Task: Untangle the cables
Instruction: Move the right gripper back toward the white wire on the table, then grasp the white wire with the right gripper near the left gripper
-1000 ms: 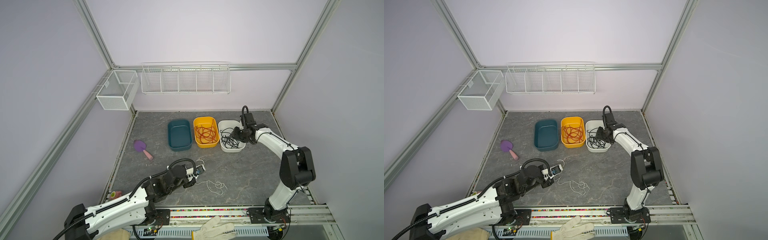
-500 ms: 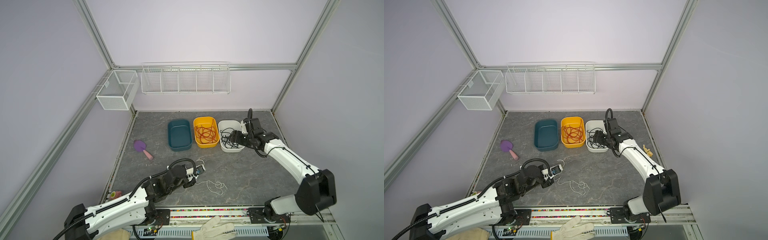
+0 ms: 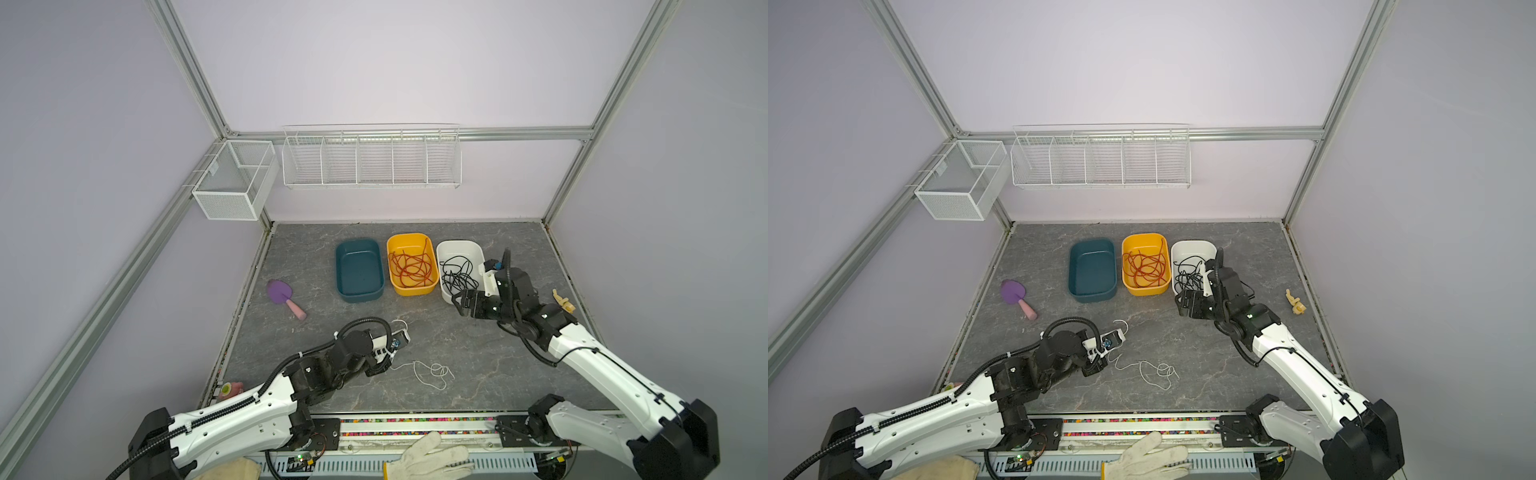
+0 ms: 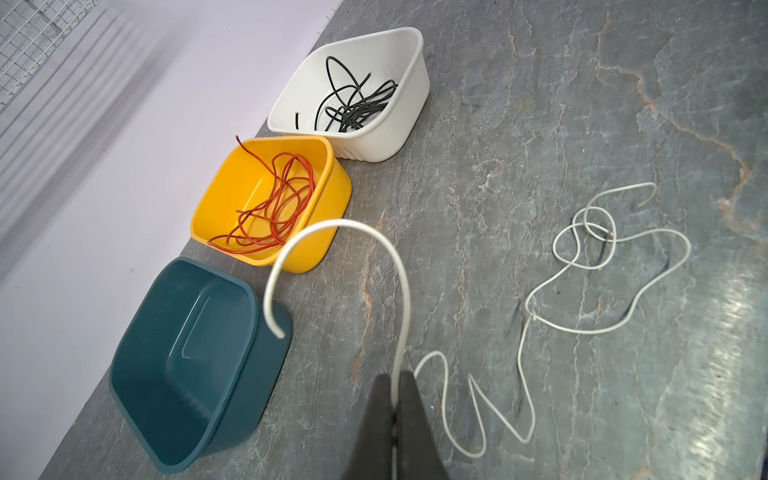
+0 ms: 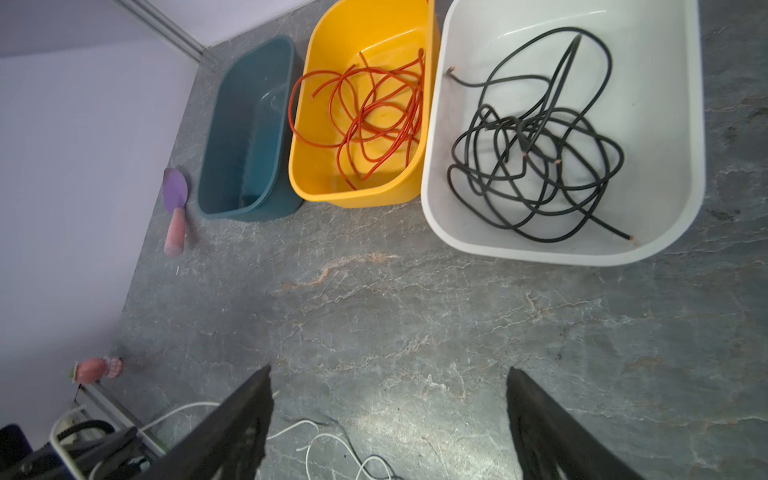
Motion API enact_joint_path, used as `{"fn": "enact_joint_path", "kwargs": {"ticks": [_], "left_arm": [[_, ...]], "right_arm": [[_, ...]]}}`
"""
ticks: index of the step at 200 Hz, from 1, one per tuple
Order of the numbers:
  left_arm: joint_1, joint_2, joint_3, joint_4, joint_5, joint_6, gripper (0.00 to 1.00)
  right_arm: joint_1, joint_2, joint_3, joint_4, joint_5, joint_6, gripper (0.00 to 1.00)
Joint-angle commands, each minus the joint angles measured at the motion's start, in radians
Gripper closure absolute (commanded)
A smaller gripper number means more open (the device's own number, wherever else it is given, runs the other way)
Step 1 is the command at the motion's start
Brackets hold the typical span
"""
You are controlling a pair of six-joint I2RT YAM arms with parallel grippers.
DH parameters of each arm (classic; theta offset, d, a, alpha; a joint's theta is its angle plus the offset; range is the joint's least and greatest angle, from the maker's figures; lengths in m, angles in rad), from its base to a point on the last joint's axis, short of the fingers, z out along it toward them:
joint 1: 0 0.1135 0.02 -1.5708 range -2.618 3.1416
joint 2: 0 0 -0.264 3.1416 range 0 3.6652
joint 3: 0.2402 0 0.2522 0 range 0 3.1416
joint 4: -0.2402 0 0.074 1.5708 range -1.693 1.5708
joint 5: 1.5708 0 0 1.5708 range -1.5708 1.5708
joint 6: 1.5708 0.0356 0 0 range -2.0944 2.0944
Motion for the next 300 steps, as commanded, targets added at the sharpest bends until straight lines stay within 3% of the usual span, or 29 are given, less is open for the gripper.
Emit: {"fn": "enact_joint_path", "kwargs": {"ticks": [1,52,108,138,178,252,300], "left_arm": [[-0.004,-0.016,0.011,-0.024,-0.015,-0.003,1.00],[-0.002,-0.040,0.010,-0.024,-0.023,-0.002,1.00],[-0.003,-0.059,0.009,-0.020,-0.053,-0.003,1.00],[-0.003,-0.100,0.001,-0.017,-0.073,0.000,1.00],[-0.003,-0.096,0.003,-0.018,-0.073,0.001,1.00],[-0.003,-0.110,0.002,-0.023,-0.072,0.000,1.00],[-0.004,-0.118,-0.001,-0.023,-0.072,0.001,1.00]], "right_arm": [[0.062,-0.058,-0.054,0.019,-0.003,0.002,0.11],[0.187,-0.151,-0.207,0.070,-0.024,0.037,0.10],[0.379,-0.091,-0.269,0.172,-0.008,0.076,0.00],[0.498,-0.035,-0.258,0.201,0.072,0.081,0.11],[0.619,0.088,-0.224,0.218,0.149,0.084,0.37],[0.693,0.291,-0.174,0.255,0.185,0.116,0.39],[0.699,0.359,-0.145,0.255,0.188,0.119,0.50]]}}
